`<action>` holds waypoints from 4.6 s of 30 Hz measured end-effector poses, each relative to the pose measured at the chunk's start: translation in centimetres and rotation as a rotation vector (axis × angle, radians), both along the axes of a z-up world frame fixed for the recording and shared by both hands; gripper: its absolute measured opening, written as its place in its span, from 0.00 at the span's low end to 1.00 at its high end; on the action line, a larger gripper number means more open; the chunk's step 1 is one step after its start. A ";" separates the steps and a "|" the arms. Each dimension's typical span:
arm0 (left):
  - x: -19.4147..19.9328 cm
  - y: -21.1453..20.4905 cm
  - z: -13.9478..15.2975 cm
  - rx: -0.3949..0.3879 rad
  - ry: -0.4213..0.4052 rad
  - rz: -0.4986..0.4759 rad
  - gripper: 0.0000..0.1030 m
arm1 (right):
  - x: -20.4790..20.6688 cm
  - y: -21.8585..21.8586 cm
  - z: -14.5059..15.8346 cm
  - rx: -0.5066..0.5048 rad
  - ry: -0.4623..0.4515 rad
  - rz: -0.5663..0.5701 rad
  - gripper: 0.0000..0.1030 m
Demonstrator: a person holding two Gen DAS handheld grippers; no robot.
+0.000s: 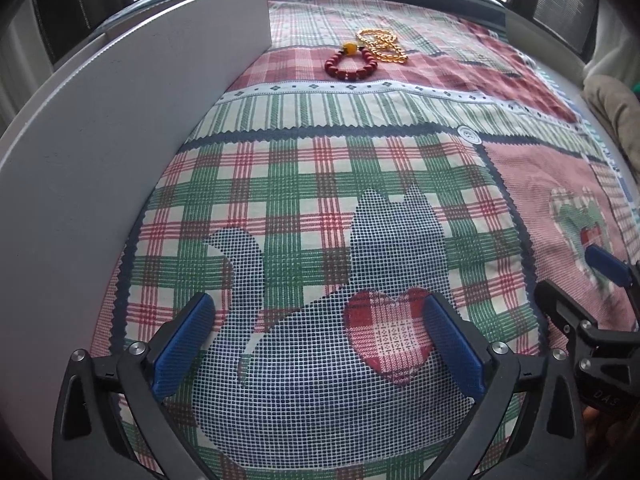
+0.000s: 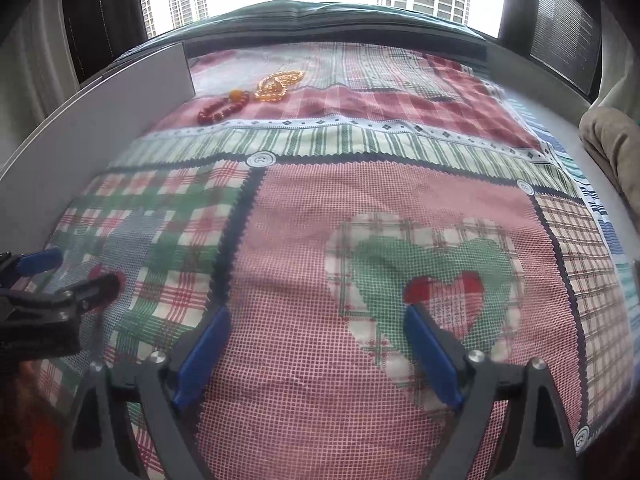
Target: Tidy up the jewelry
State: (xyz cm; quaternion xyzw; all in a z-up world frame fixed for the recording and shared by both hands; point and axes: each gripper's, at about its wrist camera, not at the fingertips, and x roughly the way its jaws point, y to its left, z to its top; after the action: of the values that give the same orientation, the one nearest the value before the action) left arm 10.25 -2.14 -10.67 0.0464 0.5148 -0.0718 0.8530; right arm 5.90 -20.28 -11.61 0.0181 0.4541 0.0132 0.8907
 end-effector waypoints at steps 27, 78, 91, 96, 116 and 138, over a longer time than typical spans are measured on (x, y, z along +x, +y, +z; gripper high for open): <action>3.6 2.0 2.7 -0.080 -0.046 -0.010 0.99 | 11.3 -4.2 5.3 0.059 -0.040 0.148 0.92; 23.3 -5.8 0.3 -0.027 -0.087 -0.052 0.27 | 3.3 -6.8 6.2 0.284 -0.032 0.063 0.04; 11.7 -1.3 1.0 -0.088 -0.014 -0.092 0.13 | -0.2 -5.7 3.9 0.279 0.013 0.070 0.04; 6.6 1.1 1.2 -0.085 0.002 -0.094 0.13 | -1.0 -4.8 3.7 0.266 0.023 0.091 0.04; 4.6 5.6 4.8 -0.321 0.038 -0.117 0.61 | -1.9 -4.4 4.7 0.236 0.000 0.043 0.70; 6.5 3.1 1.3 -0.132 0.017 -0.228 0.15 | 3.7 -4.2 7.9 0.274 -0.047 0.160 0.70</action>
State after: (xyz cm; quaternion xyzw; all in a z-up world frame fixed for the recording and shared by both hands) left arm 16.73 0.99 -9.35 0.0480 0.5074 -0.2024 0.8362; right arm 9.59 -24.44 -3.69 0.1030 0.4272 0.1464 0.8863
